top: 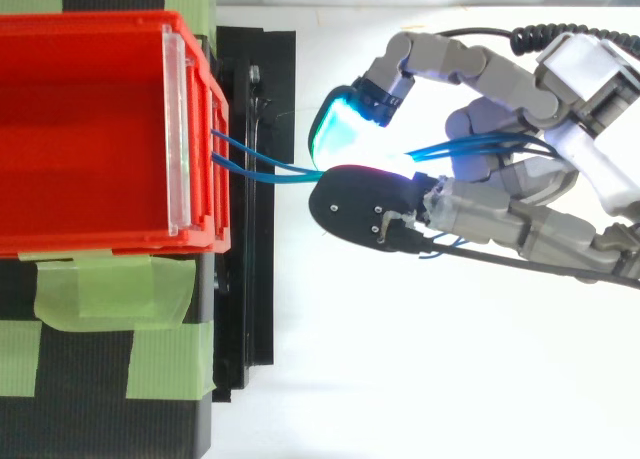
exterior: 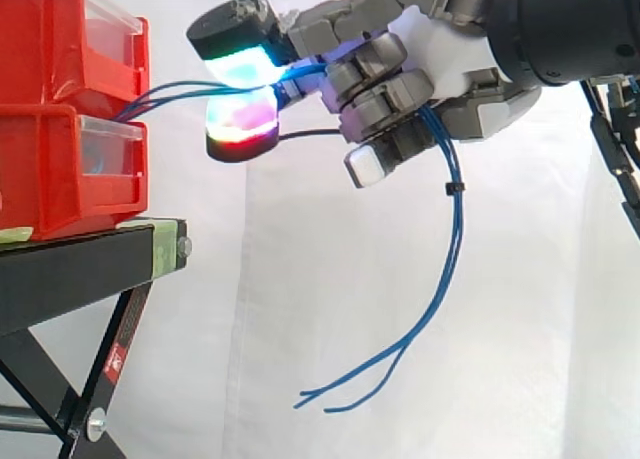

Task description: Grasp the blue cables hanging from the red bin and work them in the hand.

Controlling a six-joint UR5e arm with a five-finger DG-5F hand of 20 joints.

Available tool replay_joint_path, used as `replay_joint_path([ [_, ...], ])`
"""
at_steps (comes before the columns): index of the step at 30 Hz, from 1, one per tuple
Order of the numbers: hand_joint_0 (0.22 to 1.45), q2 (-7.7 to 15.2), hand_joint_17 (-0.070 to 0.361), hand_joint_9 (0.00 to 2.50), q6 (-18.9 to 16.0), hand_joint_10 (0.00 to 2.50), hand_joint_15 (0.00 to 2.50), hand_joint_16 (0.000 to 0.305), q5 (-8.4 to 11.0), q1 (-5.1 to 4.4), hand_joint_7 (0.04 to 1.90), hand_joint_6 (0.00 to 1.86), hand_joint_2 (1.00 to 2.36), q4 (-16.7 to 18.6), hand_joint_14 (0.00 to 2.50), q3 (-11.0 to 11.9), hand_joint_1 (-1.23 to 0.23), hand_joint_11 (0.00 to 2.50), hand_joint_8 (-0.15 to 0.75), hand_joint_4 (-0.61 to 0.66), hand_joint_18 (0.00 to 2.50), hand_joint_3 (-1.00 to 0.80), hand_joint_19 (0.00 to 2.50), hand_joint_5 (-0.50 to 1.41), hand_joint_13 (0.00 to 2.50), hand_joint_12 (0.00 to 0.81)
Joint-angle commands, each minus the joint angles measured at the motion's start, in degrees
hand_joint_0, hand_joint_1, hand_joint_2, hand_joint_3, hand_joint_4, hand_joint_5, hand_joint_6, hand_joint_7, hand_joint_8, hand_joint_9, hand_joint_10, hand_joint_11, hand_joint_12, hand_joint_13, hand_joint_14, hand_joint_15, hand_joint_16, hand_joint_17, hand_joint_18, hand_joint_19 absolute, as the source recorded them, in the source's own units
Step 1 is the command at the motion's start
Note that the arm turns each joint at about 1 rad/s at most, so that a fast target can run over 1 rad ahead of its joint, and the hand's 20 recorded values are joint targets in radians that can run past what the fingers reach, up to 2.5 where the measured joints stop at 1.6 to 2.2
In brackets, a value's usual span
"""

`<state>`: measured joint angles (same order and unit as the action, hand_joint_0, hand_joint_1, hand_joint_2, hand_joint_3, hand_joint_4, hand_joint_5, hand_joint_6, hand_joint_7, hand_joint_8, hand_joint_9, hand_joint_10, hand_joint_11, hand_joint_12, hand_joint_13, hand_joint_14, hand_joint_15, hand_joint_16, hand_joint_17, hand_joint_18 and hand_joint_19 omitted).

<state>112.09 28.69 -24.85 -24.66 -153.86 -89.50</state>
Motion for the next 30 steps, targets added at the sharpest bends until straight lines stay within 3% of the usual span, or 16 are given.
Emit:
replay_joint_path([
  [1, 0.96, -0.02, 0.139, 0.99, -2.15, 2.50, 1.87, 0.062, -0.02, -0.04, 1.37, 0.00, 1.01, -2.33, 2.50, 0.03, -0.54, 2.50, 0.375, 0.25, 1.68, 0.03, 0.59, 0.49, 1.34, 0.537],
  [8, 0.97, -0.02, 0.136, 0.91, -2.50, 2.50, 1.86, 0.060, -0.02, -0.12, 1.34, 0.01, 1.01, -2.50, 2.50, 0.03, -0.56, 2.50, 0.371, 0.28, 1.62, 0.10, 0.58, 0.49, 1.30, 0.543],
  [12, 0.96, -0.02, 0.142, 0.86, -2.50, 2.50, 1.84, 0.063, -0.19, -0.12, 1.36, 0.00, 1.01, -2.50, 2.50, 0.03, -0.64, 2.50, 0.439, 0.29, 1.62, 0.18, 0.53, 0.48, 1.27, 0.542],
  [20, 0.96, -0.29, 0.141, 0.82, -3.03, 2.50, 1.86, 0.063, -0.63, -0.21, 1.38, 0.01, 1.00, -2.68, 2.50, 0.03, -0.69, 2.50, 0.454, 0.28, 1.60, 0.26, 0.52, 0.46, 1.26, 0.554],
  [23, 0.92, -0.38, 0.145, 0.76, -3.11, 2.50, 1.85, 0.064, -0.72, -0.12, 1.33, 0.08, 1.01, -2.68, 2.50, 0.03, -0.71, 2.50, 0.451, 0.28, 1.57, 0.09, 0.50, 0.42, 1.23, 0.551],
  [24, 0.86, -0.46, 0.135, 0.73, -3.11, 2.50, 1.87, 0.060, -0.72, -0.12, 1.34, 0.07, 1.02, -2.68, 2.50, 0.03, -0.71, 2.50, 0.461, 0.27, 1.51, -0.13, 0.58, 0.40, 1.18, 0.560],
  [25, 0.87, -0.55, 0.134, 0.72, -3.11, 2.50, 1.88, 0.059, -0.72, -0.21, 1.35, 0.06, 1.02, -2.68, 2.50, 0.03, -0.71, 2.50, 0.467, 0.27, 1.49, -0.20, 0.59, 0.39, 1.16, 0.551],
  [27, 0.88, -0.73, 0.120, 0.70, -3.11, 2.50, 1.87, 0.053, -0.63, -0.21, 1.36, 0.04, 1.02, -2.68, 2.50, 0.03, -0.71, 2.50, 0.473, 0.25, 1.44, -0.24, 0.67, 0.38, 1.13, 0.554],
  [28, 0.90, -0.82, 0.118, 0.70, -3.11, 2.50, 1.89, 0.052, -0.63, -0.21, 1.36, 0.04, 1.02, -2.68, 2.50, 0.03, -0.70, 2.50, 0.471, 0.24, 1.44, -0.19, 0.70, 0.38, 1.12, 0.554],
  [30, 0.97, -0.82, 0.118, 0.69, -3.11, 2.50, 1.90, 0.052, -0.63, -0.21, 1.33, 0.07, 1.02, -2.68, 2.50, 0.03, -0.67, 2.50, 0.467, 0.25, 1.46, 0.13, 0.68, 0.37, 1.13, 0.549],
])
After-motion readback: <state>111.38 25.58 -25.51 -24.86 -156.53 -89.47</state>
